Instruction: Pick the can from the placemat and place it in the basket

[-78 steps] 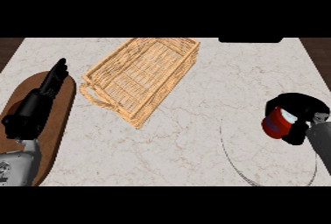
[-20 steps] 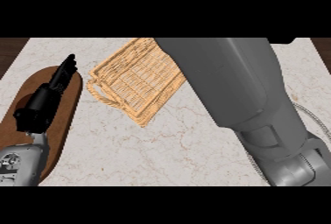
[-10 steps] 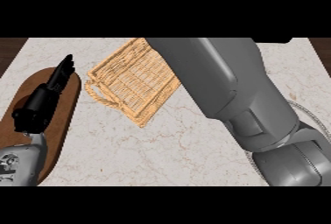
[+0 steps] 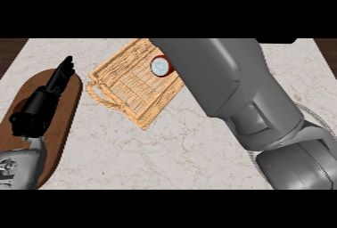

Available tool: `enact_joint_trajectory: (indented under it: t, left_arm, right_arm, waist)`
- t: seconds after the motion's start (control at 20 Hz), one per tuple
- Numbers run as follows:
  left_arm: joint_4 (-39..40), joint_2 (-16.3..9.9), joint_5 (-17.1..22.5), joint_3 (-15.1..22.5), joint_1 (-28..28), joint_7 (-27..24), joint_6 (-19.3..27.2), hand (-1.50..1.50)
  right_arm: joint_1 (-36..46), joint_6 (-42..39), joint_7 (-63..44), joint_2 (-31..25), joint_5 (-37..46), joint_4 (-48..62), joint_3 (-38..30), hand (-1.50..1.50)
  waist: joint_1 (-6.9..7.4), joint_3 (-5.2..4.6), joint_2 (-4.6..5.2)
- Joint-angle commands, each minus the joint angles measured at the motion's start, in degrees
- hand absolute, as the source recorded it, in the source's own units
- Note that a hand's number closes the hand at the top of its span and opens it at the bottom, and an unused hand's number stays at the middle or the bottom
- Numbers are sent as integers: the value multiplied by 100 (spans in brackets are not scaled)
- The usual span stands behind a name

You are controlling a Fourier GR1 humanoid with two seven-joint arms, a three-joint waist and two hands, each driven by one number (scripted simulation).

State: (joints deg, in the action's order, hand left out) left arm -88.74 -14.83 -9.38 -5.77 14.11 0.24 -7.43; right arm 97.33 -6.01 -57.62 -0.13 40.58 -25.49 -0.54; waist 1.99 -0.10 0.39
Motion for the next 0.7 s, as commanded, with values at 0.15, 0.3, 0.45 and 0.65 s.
enact_joint_trajectory:
  t: [0.15,0.3,0.45,0.65]
  left_arm:
    - [-95,175,-154,88,-213,-5,184,0]
    - [164,64,-36,-40,-53,-111,60,0]
    - [51,125,-202,64,-131,-87,181,0]
    - [-164,163,-112,50,-403,-17,138,0]
  right_arm:
    - [-239,955,132,13,-248,-348,44,-150]
    - [-107,2016,135,12,-200,-552,-361,-150]
    - [-403,3033,183,-200,100,-690,-400,-150]
    - [-619,3677,-234,-336,320,-1111,-486,-150]
  waist:
    - [-65,7,-43]
    - [-75,4,-1]
    - [-122,6,0]
    - [-216,13,-87]
